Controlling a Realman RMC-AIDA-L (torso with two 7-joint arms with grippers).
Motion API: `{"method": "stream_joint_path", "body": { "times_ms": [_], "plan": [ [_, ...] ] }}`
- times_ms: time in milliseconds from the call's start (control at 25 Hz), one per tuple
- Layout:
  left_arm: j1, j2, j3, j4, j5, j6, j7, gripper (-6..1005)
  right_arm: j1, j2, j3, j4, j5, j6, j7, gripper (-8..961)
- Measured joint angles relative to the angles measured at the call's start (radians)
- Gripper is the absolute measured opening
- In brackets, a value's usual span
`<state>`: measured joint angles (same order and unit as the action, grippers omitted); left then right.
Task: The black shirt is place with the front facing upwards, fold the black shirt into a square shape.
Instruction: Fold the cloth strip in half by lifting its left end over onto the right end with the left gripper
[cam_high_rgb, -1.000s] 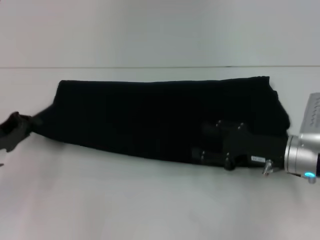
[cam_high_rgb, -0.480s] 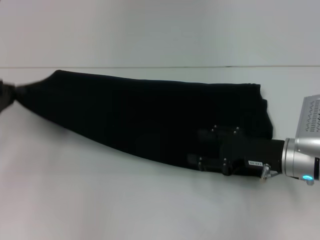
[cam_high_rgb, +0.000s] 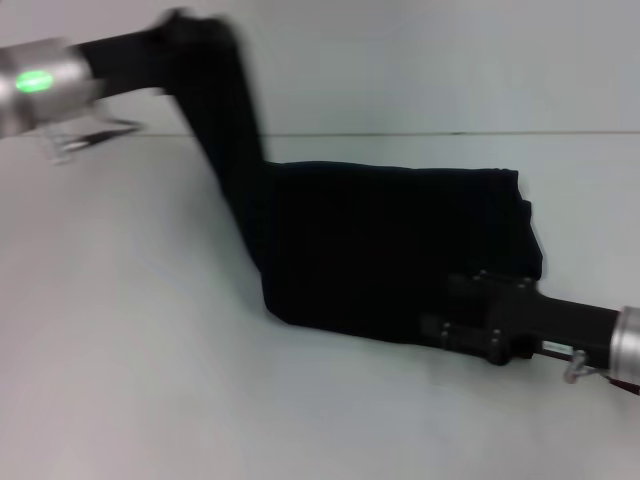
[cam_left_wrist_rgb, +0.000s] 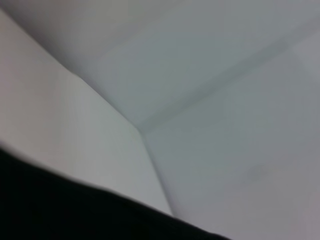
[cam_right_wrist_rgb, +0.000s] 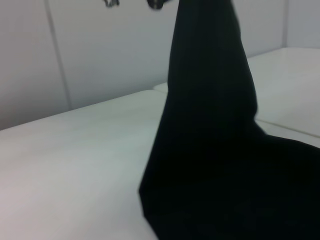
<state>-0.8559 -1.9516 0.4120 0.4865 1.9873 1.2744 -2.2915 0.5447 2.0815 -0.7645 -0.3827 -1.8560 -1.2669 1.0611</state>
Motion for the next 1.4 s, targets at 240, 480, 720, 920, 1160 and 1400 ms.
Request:
{"method": "stream_joint_path", "body": {
  "times_ms": [240,480,720,920,1160,1400],
  "plan": [
    [-0.128,-0.101,0.141,0.000,-0.001,0.008,0.011,19,-0.063,-0.008,0.083,-0.001,0.000,-0.034,0.000,744],
    [-0.143,-0.220,0.236,-0.078,-0.024,-0.022,0.091,19,-0.086,-0.001,0.139,0.016,0.000,-0.031,0.000,744],
    [-0.148,-0.225,0.248,-0.341,-0.119,-0.092,0.269,21,-0.054,0.011,0.238,0.107,0.012,0.001,-0.006,744],
    [-0.139,-0.223,0.250,-0.362,-0.130,-0.087,0.289,20,-0.018,0.014,0.249,0.163,0.066,0.070,-0.011,745],
    [-0.138,-0.220,0.254,-0.356,-0.128,-0.073,0.290,20,0.052,0.016,0.250,0.204,0.156,0.204,-0.009,745],
    [-0.131,-0.219,0.262,-0.352,-0.124,-0.057,0.292,21,0.131,0.015,0.252,0.208,0.220,0.381,-0.012,745]
  ]
}}
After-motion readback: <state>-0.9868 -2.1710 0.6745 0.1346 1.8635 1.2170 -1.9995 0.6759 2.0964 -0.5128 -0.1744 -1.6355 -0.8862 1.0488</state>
